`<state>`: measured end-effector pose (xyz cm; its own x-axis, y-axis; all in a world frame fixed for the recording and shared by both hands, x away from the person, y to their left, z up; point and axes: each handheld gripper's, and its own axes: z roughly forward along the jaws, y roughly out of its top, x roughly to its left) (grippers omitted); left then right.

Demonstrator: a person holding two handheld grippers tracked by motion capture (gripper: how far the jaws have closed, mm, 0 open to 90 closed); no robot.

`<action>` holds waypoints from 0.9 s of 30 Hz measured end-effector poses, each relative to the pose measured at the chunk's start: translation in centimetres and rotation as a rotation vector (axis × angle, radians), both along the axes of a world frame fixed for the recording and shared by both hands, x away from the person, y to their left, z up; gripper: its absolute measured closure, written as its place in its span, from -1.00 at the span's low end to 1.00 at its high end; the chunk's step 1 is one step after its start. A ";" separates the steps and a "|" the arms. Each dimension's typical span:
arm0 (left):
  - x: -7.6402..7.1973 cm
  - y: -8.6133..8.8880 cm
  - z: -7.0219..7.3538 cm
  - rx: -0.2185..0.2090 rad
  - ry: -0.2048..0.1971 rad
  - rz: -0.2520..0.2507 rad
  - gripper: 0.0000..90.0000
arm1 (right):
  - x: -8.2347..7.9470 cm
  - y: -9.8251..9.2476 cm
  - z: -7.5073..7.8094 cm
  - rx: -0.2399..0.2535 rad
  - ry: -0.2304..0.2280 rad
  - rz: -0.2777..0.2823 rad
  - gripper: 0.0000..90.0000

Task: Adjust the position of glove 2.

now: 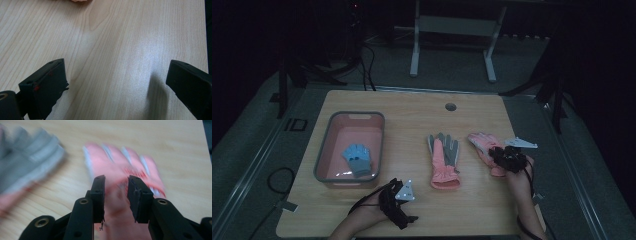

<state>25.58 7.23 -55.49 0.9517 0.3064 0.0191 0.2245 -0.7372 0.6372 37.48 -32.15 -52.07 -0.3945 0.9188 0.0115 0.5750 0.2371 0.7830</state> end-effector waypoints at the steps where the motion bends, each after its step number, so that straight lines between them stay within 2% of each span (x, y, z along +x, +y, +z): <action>1: 0.0 0.0 0.0 0.000 0.001 0.000 -0.93 | 0.1 -0.3 -0.5 0.022 0.013 0.007 0.48; 3: 0.0 0.0 0.0 0.001 0.002 0.001 -0.93 | 0.1 -0.4 -0.8 0.024 0.016 0.017 0.56; 7: 0.0 0.0 0.0 0.002 -0.001 -0.001 -0.93 | 0.3 0.1 -1.5 -0.024 0.046 0.043 0.99; 9: -0.1 0.0 0.0 0.000 -0.001 -0.001 -0.93 | 0.2 0.3 -1.6 -0.041 0.042 0.044 1.00; 12: -0.1 0.0 0.0 0.001 -0.001 0.000 -0.93 | 0.1 0.3 -1.5 -0.021 0.040 0.026 1.00; 15: 0.0 0.0 0.0 -0.001 0.000 -0.001 -0.93 | -0.2 0.3 -0.7 0.015 0.024 -0.008 1.00; 17: 0.0 0.0 0.0 -0.003 0.001 0.000 -0.93 | -0.5 0.4 -0.1 -0.005 -0.004 -0.020 1.00; 18: 0.0 0.0 0.0 -0.003 0.002 0.000 -0.93 | -0.5 0.3 0.1 0.002 0.002 -0.009 1.00; 21: -0.1 0.0 0.0 -0.003 0.001 -0.002 -0.93 | -0.7 0.3 0.7 -0.002 -0.029 -0.011 1.00; 24: -0.1 0.0 0.0 0.000 0.001 -0.003 -0.93 | -0.5 0.0 1.0 0.006 -0.041 -0.035 1.00; 26: -0.1 0.0 0.0 -0.001 0.001 -0.004 -0.93 | 0.0 -0.4 0.8 0.017 -0.026 -0.048 0.41; 27: -0.1 0.0 0.0 0.001 0.001 -0.005 -0.93 | 0.2 -0.6 0.6 0.025 -0.008 -0.047 0.40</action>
<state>25.50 7.21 -55.49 0.9533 0.3016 0.0183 0.2216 -0.7389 0.6363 37.67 -32.72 -51.50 -0.3509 0.9359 0.0320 0.5788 0.1899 0.7931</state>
